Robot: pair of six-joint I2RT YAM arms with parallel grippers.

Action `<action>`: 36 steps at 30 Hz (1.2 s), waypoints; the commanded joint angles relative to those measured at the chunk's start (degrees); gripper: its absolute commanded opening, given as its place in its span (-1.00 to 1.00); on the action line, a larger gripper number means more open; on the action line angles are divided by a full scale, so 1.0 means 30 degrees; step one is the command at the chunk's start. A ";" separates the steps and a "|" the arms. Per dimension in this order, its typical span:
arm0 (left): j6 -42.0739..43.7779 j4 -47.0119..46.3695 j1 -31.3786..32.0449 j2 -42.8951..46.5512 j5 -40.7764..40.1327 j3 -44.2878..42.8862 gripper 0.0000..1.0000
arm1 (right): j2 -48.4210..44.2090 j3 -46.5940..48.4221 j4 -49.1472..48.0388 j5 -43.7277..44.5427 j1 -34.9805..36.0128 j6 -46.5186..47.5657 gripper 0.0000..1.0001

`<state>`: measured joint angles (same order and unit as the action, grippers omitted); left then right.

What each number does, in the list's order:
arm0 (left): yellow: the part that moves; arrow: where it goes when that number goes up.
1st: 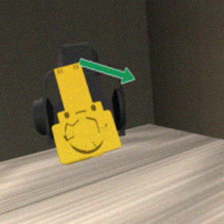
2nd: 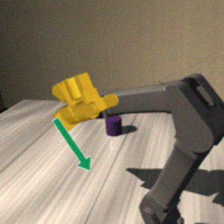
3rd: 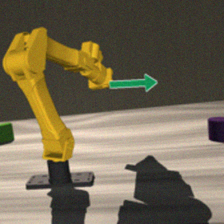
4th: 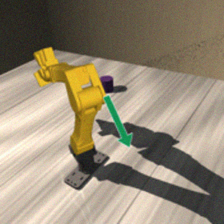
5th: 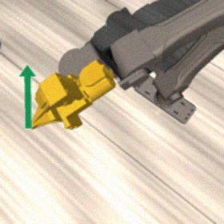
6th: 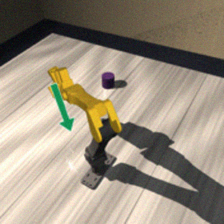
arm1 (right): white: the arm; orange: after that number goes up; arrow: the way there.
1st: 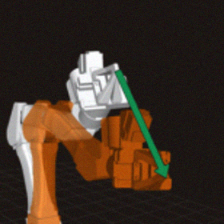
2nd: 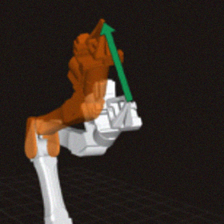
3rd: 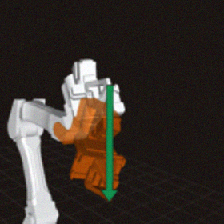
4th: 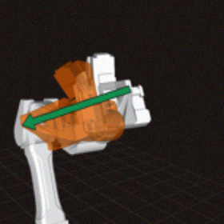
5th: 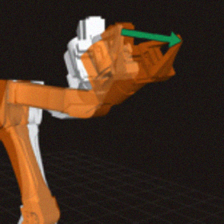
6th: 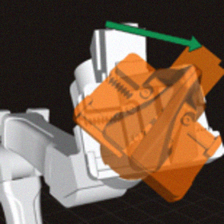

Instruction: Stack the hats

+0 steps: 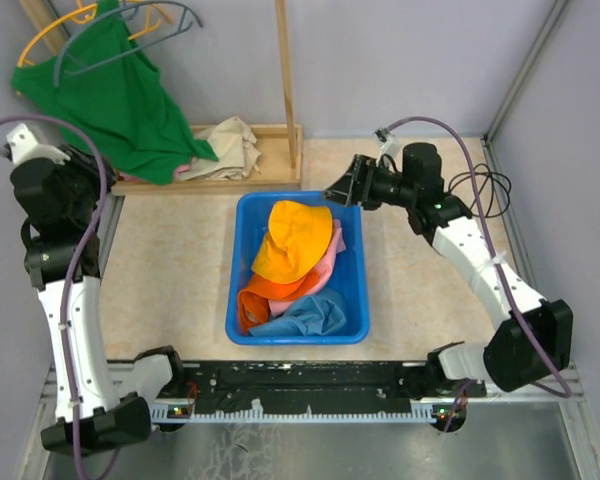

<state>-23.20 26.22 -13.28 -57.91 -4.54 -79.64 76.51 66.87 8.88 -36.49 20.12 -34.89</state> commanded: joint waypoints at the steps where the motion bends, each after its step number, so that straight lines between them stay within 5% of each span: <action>1: -0.1491 0.1382 0.0706 0.1297 0.5224 0.3127 -0.28 | -0.1826 -0.0261 0.4094 0.2350 0.0237 0.2734 0.50; 8: -0.1931 0.1245 0.5229 0.2471 0.6071 0.7231 -0.20 | -0.2392 -0.0066 0.9304 0.6709 0.0237 0.4619 0.45; 15: -0.1666 -0.0894 0.8897 -0.0254 0.6002 0.9203 -0.09 | -0.1981 -0.1482 0.9693 0.7312 0.0232 0.4503 0.38; 26: -0.0443 -0.1884 0.9172 -0.3297 0.6269 0.9282 0.01 | -0.0572 -0.2353 0.8407 0.6596 0.0237 0.3889 0.32; 36: 0.0547 -0.2126 0.9486 -0.5213 0.7071 0.8955 0.00 | 0.0171 -0.3886 0.7112 0.6435 0.1080 0.2916 -0.03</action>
<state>-24.25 20.60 14.46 -71.26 14.83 -51.70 76.47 56.69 34.02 -16.62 21.04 -24.36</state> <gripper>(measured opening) 0.505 0.492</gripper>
